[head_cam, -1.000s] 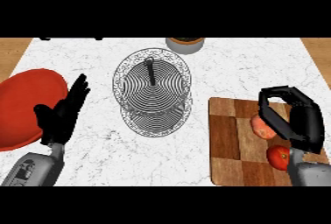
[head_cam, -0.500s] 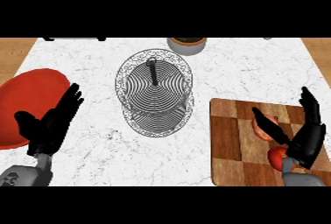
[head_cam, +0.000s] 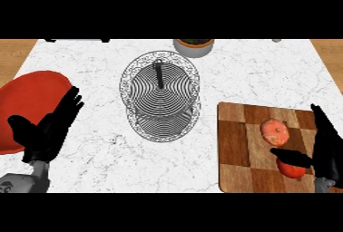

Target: Pick the squash from the cutting board and place it in the tiered basket

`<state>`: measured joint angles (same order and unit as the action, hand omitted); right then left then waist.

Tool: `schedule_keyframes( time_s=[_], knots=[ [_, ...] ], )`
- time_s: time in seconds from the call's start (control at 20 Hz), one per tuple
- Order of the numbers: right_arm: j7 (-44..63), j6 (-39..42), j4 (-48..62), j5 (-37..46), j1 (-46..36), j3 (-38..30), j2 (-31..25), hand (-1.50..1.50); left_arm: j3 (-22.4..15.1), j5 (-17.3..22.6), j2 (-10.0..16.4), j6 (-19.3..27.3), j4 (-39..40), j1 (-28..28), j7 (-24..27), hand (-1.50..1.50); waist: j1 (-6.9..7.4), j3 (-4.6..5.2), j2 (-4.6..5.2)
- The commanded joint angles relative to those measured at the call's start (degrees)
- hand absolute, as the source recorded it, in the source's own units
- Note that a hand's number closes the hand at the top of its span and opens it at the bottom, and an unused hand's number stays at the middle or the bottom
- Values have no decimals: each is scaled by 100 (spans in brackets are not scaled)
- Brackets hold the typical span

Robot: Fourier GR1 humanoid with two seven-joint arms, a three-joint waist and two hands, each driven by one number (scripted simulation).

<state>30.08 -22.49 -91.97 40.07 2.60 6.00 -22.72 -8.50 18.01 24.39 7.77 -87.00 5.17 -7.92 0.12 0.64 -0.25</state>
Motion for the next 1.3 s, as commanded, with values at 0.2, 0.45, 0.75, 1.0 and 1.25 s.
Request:
schedule_keyframes(
  time_s=[0.2, 0.45, 0.75, 1.0, 1.25],
  knots=[
    [2975, 2848, -1274, 15, -847, 788, -99, -150, -68, 42, -20, -113, -255, -357, -28, 0, 121, -33, -15],
    [4146, 3250, -1024, 410, -1931, 814, 530, -150, -27, -89, -122, 124, -523, -60, -585, 0, 49, -61, 20],
    [3653, 2976, -272, 663, -1618, 490, 753, -150, 223, -120, -189, -314, -66, -427, 197, 0, 22, -62, 28],
    [3264, 2427, 241, 1181, -1267, 533, 1095, -150, 349, -245, -359, -318, 58, -160, 90, 0, -9, -64, 27],
    [2923, 2231, 644, 1542, -1338, 313, 1147, -150, 764, -152, -133, -730, 3, -140, -152, 0, -1, -64, 25]
  ],
)
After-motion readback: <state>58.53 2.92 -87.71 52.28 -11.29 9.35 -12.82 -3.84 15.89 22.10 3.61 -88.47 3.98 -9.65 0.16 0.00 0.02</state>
